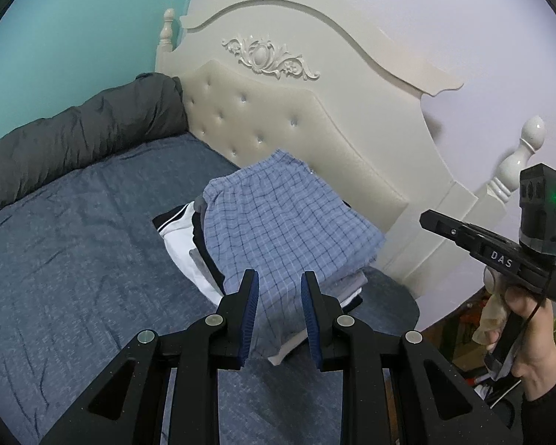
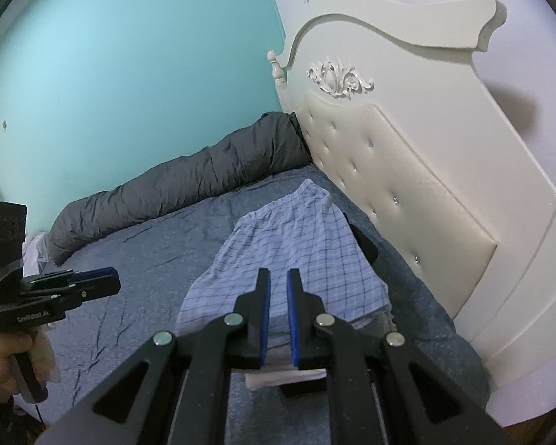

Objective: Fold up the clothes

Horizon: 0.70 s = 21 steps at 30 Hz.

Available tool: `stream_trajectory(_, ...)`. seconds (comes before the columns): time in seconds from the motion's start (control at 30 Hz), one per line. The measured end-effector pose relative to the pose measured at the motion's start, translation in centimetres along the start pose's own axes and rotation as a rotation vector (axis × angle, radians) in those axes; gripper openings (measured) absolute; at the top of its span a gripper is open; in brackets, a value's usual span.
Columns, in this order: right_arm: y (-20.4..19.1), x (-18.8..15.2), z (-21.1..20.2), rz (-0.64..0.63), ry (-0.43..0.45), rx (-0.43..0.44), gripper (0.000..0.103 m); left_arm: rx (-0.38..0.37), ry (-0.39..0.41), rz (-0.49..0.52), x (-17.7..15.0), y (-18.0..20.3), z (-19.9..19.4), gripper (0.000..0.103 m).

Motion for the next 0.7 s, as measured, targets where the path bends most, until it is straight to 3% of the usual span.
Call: stream_trajectory(0.7, -7.4, -3.5, -5.9, 0.015, 0.058, -0.053, 0.012, 0.032, 0.076, 0.010, -3.1, -1.6, -8.3, 0.035)
Point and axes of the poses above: each gripper's, at about its wrist camera, not at the fingertips, and z roughly the way its jaws point, y to its right, x to its top, the point moved 2 cm from there along z, roughly the way its jaws point, and after that the axes turned 14 degrees about x, right-handed, at the moved point
